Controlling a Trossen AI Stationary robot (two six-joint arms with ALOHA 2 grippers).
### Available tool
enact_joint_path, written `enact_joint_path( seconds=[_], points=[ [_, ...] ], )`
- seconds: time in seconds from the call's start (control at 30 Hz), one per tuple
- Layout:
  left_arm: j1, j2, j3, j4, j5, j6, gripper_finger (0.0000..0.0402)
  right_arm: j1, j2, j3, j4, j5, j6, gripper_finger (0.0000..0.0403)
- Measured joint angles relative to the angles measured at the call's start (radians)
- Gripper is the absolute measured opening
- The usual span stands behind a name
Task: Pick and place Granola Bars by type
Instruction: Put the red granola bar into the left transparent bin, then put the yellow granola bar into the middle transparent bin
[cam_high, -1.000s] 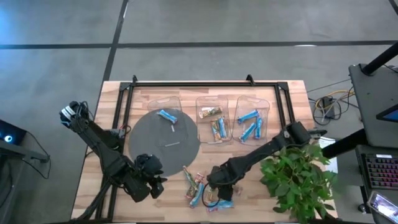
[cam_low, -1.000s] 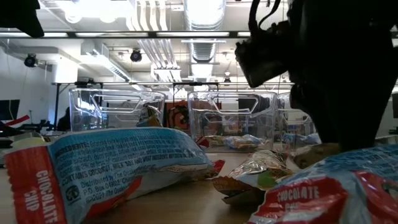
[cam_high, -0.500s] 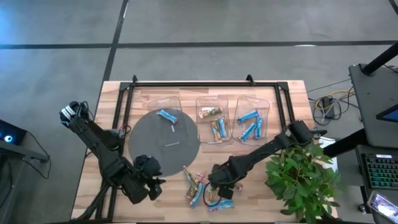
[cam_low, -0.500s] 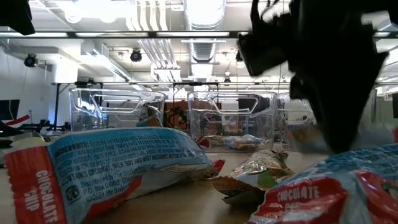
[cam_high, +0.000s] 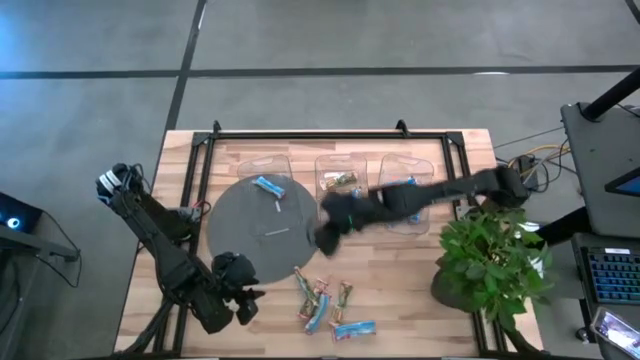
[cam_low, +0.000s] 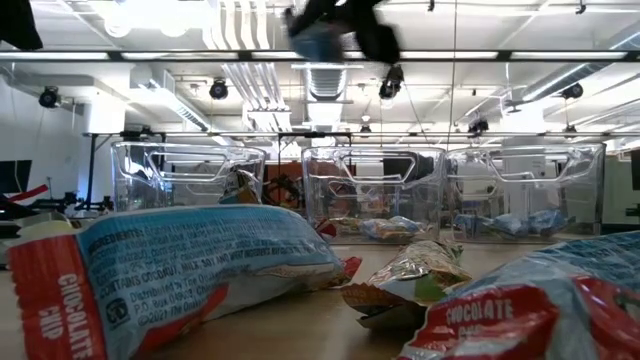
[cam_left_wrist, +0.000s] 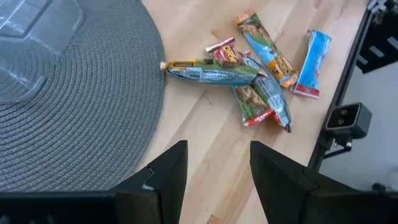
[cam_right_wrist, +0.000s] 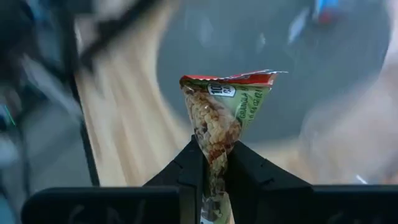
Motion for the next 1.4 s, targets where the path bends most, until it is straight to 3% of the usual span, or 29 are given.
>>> enact_joint_path(
  seconds=[0.23,0.4,0.5,0.6,0.67,0.77,0.9,1.27,1.4],
  points=[
    [-0.002,0.013,0.0,0.004,-0.009,-0.069,0.0156,-0.184,0.12,0.081,0.207,-0.185,0.004,0.0043],
    [-0.001,0.024,0.0,0.007,-0.019,-0.105,0.0156,-0.215,0.254,0.228,0.208,-0.146,-0.053,0.0064],
    [-0.003,0.025,0.0,0.008,-0.034,-0.126,0.0156,-0.228,0.346,0.343,0.205,-0.14,-0.094,0.0099],
    [-0.005,0.025,0.0,0.008,-0.045,-0.135,0.0156,-0.239,0.436,0.474,0.168,-0.068,-0.105,0.0141],
    [-0.006,0.025,0.0,0.009,-0.047,-0.153,0.0156,-0.244,0.489,0.563,0.095,-0.02,-0.103,0.0167],
    [-0.009,0.025,0.0,0.013,-0.048,-0.176,0.0156,-0.256,0.53,0.69,-0.08,-0.041,-0.133,0.0197],
    [-0.016,0.025,0.0,0.021,-0.062,-0.184,0.0156,-0.251,0.541,0.818,-0.255,0.007,-0.251,0.0218],
    [-0.015,0.025,-0.021,0.026,-0.1,-0.172,0.0156,-0.122,0.347,0.806,-0.441,0.107,-0.537,0.023],
    [0.003,0.025,-0.073,0.1,-0.128,-0.059,0.0156,-0.039,0.295,0.803,-0.58,0.196,-0.578,0.0231]
  ],
)
